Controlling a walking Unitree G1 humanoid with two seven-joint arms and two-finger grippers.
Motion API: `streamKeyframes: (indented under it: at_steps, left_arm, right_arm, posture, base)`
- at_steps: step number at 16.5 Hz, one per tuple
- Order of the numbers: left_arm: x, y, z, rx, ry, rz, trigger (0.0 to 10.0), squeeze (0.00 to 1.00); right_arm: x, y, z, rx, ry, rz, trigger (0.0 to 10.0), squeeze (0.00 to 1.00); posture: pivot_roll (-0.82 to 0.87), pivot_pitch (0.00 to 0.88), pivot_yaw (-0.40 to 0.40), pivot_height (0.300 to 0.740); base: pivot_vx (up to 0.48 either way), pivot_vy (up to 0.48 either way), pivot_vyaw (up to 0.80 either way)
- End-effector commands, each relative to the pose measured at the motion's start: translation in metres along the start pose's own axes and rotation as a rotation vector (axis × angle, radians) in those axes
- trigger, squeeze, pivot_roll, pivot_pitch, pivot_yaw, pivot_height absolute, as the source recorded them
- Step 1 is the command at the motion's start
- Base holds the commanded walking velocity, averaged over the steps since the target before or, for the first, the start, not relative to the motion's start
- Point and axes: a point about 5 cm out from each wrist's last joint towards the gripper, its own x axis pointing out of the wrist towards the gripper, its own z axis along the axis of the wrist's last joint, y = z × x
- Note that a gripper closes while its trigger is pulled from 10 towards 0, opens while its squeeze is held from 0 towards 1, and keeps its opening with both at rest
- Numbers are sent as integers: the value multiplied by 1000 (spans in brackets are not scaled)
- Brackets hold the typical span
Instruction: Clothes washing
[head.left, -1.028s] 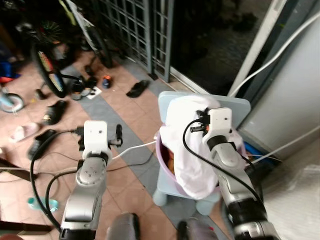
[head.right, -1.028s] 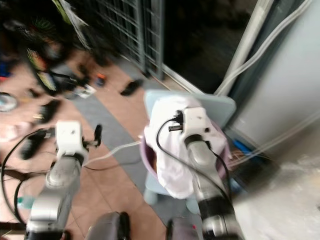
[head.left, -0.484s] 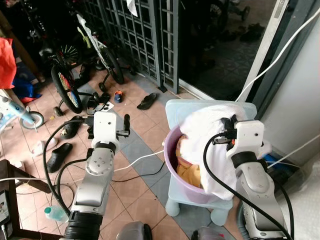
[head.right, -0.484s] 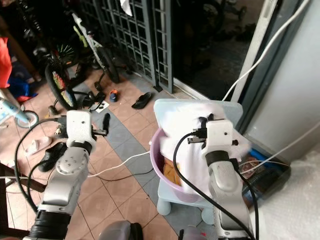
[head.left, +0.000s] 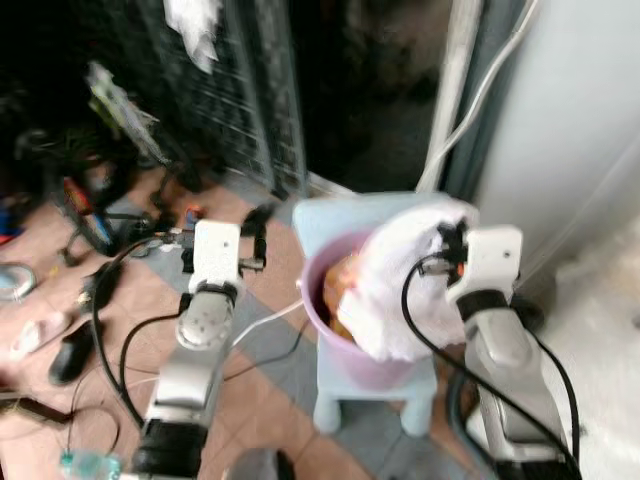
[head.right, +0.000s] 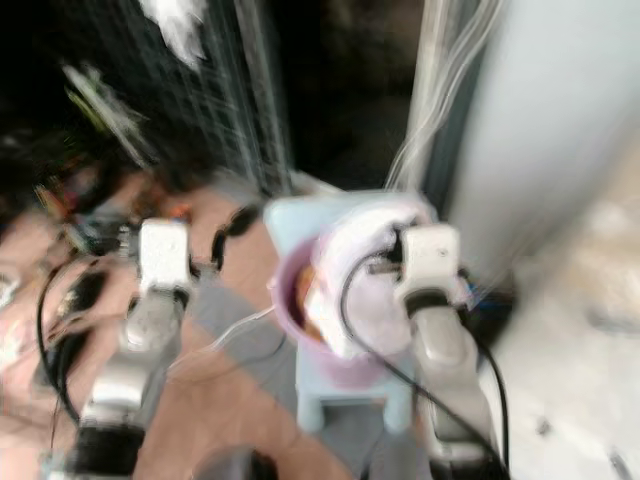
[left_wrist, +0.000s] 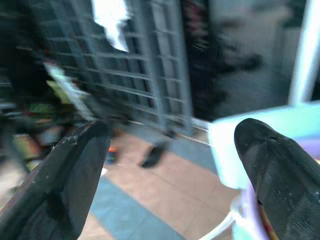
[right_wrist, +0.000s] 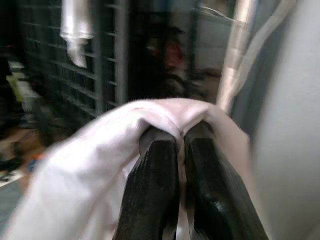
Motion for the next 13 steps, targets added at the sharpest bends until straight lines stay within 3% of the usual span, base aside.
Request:
streamKeyframes:
  at_steps: [1, 3, 13]
  left_arm:
    - [-1, 3, -2, 0, 4, -30, 10000, 0]
    - [-1, 5, -1, -5, -1, -38, 10000, 0]
    - [5, 5, 11, -1, -32, -34, 10000, 0]
  right_arm:
    - [-1, 4, 5, 16, -18, 5, 10000, 0]
    - [0, 6, 4, 21, -9, 6, 10000, 0]
    - [20, 1, 25, -1, -77, 0, 10000, 0]
  posture:
    - [-66, 0, 111, 740]
    - [-65, 0, 110, 740]
    - [-67, 0, 110, 740]
  base:
    - [0, 0, 0]
    - [0, 0, -400]
    - [0, -448, -800]
